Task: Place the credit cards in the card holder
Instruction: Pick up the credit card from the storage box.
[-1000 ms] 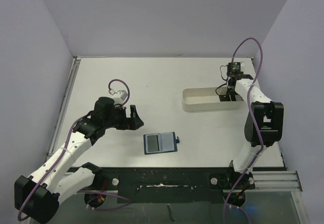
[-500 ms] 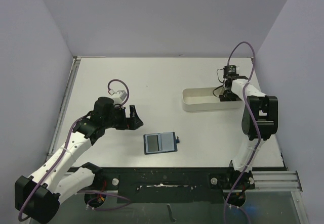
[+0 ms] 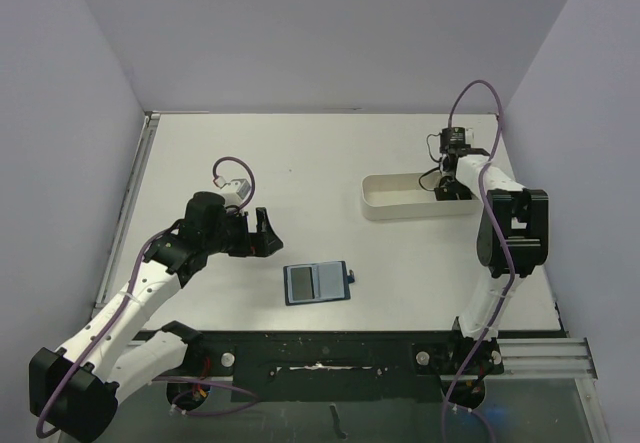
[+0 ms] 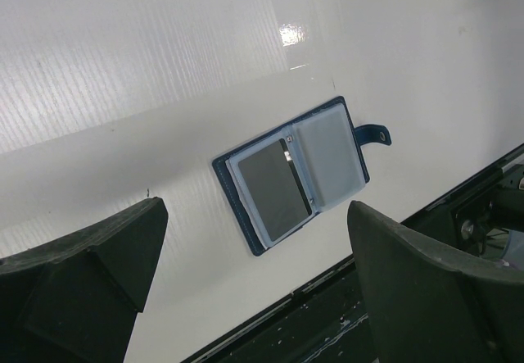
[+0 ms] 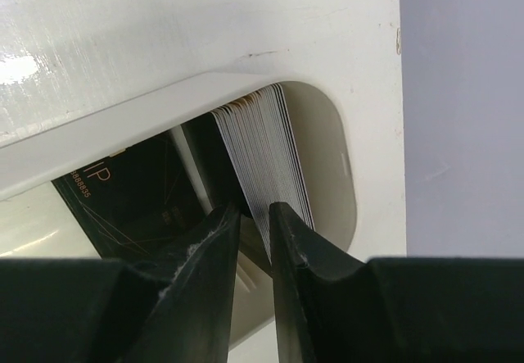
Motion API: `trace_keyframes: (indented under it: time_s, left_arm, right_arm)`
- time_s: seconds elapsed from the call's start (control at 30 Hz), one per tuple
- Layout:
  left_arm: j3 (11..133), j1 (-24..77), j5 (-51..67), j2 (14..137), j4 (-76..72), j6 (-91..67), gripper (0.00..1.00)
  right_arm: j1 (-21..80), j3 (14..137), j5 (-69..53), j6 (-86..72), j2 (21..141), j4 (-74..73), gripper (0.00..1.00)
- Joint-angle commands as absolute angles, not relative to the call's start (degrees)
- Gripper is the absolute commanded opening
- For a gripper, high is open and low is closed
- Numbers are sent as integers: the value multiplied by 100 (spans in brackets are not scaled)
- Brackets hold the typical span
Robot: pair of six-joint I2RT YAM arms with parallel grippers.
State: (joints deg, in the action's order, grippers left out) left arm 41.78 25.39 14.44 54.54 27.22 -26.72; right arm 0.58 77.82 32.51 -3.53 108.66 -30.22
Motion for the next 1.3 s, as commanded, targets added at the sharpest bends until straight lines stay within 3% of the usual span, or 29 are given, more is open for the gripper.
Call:
trace_keyframes:
  time_s: [0.0,0.27,0.43,0.87,1.1,1.27]
  left_arm:
    - [4228,2488,1547,5352,2540,-2601,95]
    - [4232,2485,1555,5333,2533,-2602,94]
    - [4218,2470,1613,5324,2507,-2597,94]
    - [4229,2390,1583,5071,2544,-2614,98]
    - [4108,2387,2121,5018,2180,-3154,97]
    - [3658,2382,2609,4905,1412,-3859,92]
  right_arm:
    - [79,8082,3509,-242,10762,-2947,21]
    - [133,8186,3366,-202,10616,-3123,6]
    - [298,8219,3060,-224,10338,-3349,2]
    - [1290,8509,2531,-1096,9301,-4304,0]
    - [2431,8069,2557,-1729,8521,-4304,0]
    - [3236,7547,2288,-2236,7946,-3967,0]
